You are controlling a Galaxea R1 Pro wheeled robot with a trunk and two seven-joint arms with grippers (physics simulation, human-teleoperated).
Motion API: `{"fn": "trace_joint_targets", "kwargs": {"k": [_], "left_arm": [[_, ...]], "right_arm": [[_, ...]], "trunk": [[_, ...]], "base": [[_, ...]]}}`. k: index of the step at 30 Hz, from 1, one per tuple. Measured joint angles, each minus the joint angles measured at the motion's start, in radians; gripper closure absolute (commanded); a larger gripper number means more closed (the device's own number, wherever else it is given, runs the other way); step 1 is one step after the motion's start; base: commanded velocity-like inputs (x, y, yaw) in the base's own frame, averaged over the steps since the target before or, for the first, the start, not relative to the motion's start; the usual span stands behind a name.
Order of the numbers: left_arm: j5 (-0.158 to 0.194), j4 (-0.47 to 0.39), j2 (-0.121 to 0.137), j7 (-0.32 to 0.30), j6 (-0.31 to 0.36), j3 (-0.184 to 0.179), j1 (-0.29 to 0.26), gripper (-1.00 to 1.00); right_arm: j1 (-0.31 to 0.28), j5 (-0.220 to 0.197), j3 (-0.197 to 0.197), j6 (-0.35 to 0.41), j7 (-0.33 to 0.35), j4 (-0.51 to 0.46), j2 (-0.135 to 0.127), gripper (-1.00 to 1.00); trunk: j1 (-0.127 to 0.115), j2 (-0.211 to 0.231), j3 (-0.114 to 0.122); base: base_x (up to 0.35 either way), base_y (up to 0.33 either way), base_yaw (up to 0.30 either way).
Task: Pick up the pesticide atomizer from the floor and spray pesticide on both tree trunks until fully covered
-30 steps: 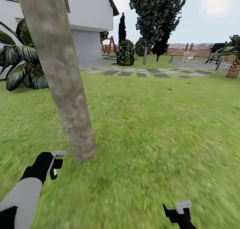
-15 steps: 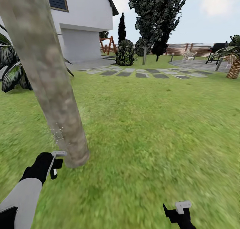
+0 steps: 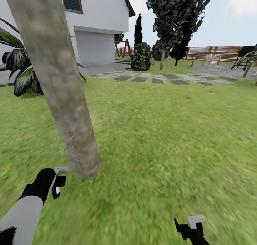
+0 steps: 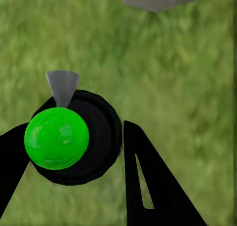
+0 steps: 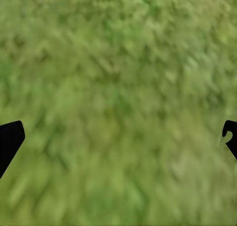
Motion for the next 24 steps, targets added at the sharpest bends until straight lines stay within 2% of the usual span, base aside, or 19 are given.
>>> {"fn": "trace_joint_targets", "kwargs": {"k": [4,11,15,24], "left_arm": [[-0.002,0.0,0.001,0.0,0.0,0.002,0.0,1.0],[-0.003,-0.001,-0.001,0.009,-0.001,0.001,0.0,1.0],[-0.001,-0.009,-0.007,0.012,-0.003,0.0,0.0,1.0],[-0.001,-0.015,-0.009,0.012,-0.002,0.003,0.0,1.0]], "right_arm": [[0.0,0.0,0.0,0.0,0.0,0.0,0.0,-1.0],[0.0,0.0,0.0,0.0,0.001,0.0,-0.001,-1.0],[0.0,0.001,0.0,0.0,0.001,0.0,0.0,-1.0],[0.0,0.002,0.0,0.0,0.002,0.0,0.0,-1.0]], "trunk": [[0.0,0.0,0.0],[0.0,0.0,0.0],[0.0,0.0,0.0],[0.0,0.0,0.0]], "base": [[0.269,-0.042,0.0],[0.015,-0.013,0.059],[-0.056,-0.221,0.153],[-0.002,-0.273,0.004]]}}
